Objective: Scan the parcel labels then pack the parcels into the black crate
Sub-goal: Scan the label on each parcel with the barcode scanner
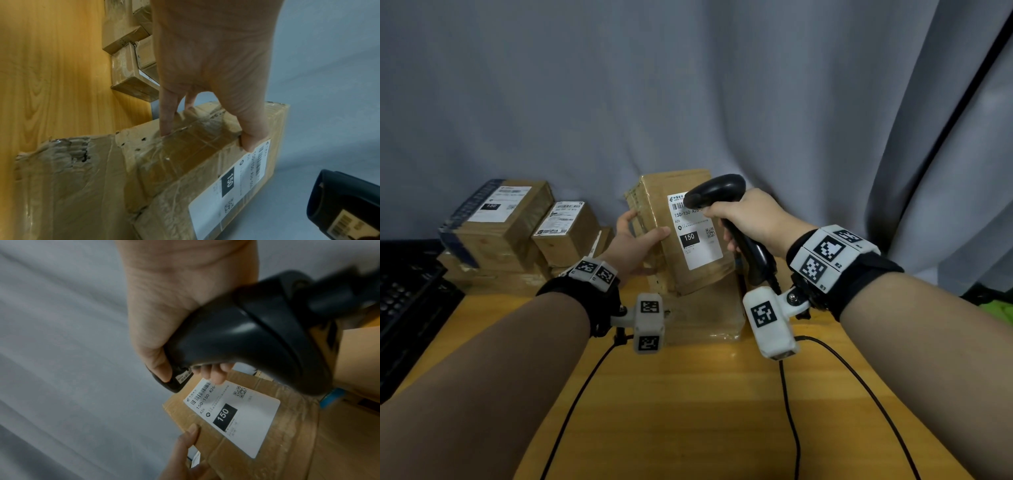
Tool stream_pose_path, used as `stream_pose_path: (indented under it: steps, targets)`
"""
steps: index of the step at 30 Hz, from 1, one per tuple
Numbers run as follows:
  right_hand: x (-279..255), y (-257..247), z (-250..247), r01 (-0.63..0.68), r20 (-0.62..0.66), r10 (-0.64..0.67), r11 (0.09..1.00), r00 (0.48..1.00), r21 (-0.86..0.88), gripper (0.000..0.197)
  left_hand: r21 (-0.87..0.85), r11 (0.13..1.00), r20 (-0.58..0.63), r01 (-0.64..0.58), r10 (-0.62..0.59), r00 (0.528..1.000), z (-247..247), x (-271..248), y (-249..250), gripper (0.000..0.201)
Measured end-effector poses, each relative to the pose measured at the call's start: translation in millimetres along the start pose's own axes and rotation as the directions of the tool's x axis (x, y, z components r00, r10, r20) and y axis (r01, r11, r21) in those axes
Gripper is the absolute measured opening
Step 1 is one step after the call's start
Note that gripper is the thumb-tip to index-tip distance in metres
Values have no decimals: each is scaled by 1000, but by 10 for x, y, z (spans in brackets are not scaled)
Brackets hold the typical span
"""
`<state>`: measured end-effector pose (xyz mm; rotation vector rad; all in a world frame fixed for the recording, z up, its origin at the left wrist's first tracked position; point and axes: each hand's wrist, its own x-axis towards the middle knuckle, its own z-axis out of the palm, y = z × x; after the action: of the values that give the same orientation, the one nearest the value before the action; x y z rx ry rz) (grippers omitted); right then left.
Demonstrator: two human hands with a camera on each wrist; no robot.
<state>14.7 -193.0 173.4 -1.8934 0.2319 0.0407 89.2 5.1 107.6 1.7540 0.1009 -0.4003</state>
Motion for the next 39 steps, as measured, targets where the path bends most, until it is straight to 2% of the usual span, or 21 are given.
stream_pose_path:
  steps: [5, 9, 12, 16, 19, 22, 24, 26, 29, 32, 36, 39]
  targets:
    - [14, -29, 112, 34, -32, -32, 998, 999, 51, 28, -15, 1000, 13, 2, -1, 1000, -127, -22, -24, 85]
    - [97, 23, 281, 145, -162, -119, 977, 980, 159, 8, -113, 993, 21, -31, 33, 999, -309, -40, -106, 73]
    - [168, 18, 473, 114, -202, -58, 954, 978, 278, 12, -141, 988, 40, -60, 67, 997, -596, -12, -203, 62]
    - [343, -87, 953, 24, -130, 25, 931, 991, 364, 20, 16, 997, 109, -79, 77, 991, -1182, 81, -283, 57]
    - [485, -64, 1499, -54, -127, 101, 944, 987, 326, 27, 144, 989, 159, -25, 2, 987, -1697, 190, -433, 61]
    - [595, 69, 2072, -137, -149, 178, 959, 973, 249, 15, 238, 969, 182, 59, -104, 978, -2172, 304, -705, 68]
    - [644, 161, 2421, -153, -165, 180, 975, 970, 161, 14, 281, 954, 194, 109, -167, 967, -2429, 354, -930, 70]
    - [693, 271, 2738, -179, -144, 187, 982, 972, 64, 18, 327, 931, 175, 160, -226, 958, -2643, 403, -1176, 73]
    - [737, 482, 3155, -295, -96, 294, 956, 951, 7, 18, 399, 886, 123, 236, -306, 944, -2892, 469, -1478, 73]
    - [680, 613, 3452, -394, -82, 395, 919, 915, 31, 28, 352, 870, 81, 346, -397, 914, -3115, 531, -1684, 64]
    - [626, 654, 3767, -463, -18, 467, 881, 884, 99, 27, 334, 838, 84, 432, -482, 872, -3452, 623, -1880, 48]
    - [644, 622, 4053, -497, 77, 491, 858, 868, 128, 26, 295, 851, 62, 436, -472, 880, -3628, 650, -1990, 40]
